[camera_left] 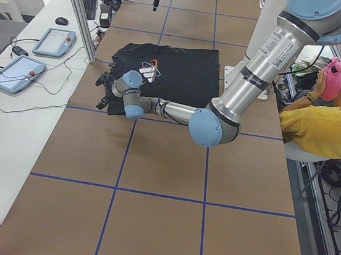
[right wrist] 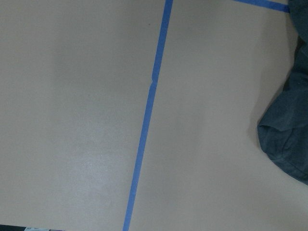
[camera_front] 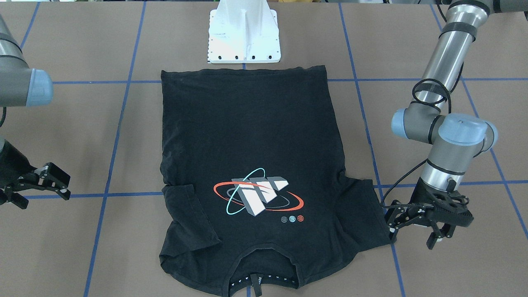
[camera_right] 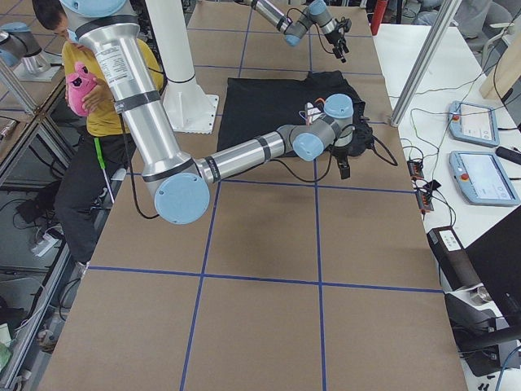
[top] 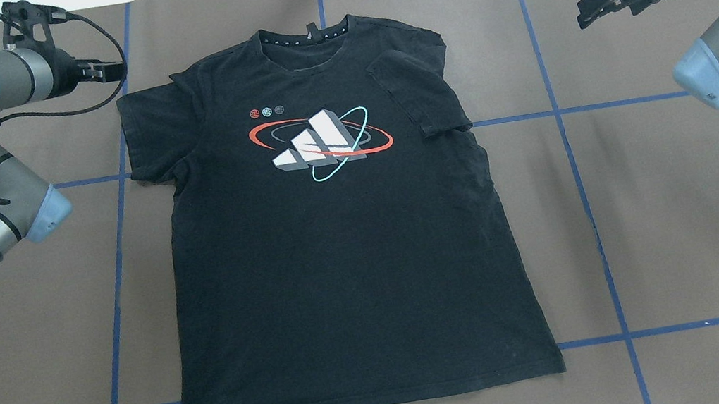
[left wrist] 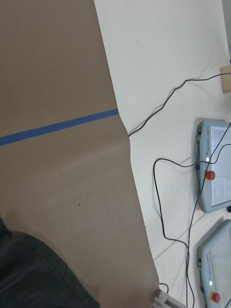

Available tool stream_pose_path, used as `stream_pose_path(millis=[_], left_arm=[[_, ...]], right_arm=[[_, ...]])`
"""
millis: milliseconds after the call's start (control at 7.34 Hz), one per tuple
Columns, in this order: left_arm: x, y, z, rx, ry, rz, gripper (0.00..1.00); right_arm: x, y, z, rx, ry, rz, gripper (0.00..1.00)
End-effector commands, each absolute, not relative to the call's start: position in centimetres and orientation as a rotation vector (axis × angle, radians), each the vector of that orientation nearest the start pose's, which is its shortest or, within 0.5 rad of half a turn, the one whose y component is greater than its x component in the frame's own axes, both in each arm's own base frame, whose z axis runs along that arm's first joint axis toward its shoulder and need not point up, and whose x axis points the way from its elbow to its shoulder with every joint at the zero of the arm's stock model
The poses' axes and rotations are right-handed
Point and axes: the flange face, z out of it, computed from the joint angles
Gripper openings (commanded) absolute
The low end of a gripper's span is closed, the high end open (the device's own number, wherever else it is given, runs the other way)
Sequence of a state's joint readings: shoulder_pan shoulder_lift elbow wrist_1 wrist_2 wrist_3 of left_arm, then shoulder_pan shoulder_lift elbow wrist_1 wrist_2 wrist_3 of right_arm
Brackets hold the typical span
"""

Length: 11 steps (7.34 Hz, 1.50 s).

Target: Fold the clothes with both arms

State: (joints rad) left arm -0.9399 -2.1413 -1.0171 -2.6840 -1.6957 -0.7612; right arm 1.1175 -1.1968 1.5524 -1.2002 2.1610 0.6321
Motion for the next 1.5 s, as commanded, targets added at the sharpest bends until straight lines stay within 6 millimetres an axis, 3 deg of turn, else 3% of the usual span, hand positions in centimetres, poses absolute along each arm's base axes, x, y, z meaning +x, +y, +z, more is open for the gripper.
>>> stream_pose_path(millis=[0,681,818,1363], left_arm=[[38.2,-66.6,48.4,0.803,0.780,-0.086,0.85],[38.9,-66.9,49.5,0.781,0.764,-0.097,0.70],[39.0,-66.8,49.4,0.748,0.802,-0.173,0.65],[38.9,-66.4,50.1,0.705,0.844,-0.275,0.64]], right_arm=[[-21.3,-61.9,42.0,0.315,-0.845,-0.050,1.00],[-21.3,-61.9,42.2,0.320,-0.835,-0.047,1.00],[-21.3,-61.9,42.2,0.320,-0.835,-0.047,1.00],[-21.3,-61.9,42.3,0.321,-0.833,-0.046,1.00]])
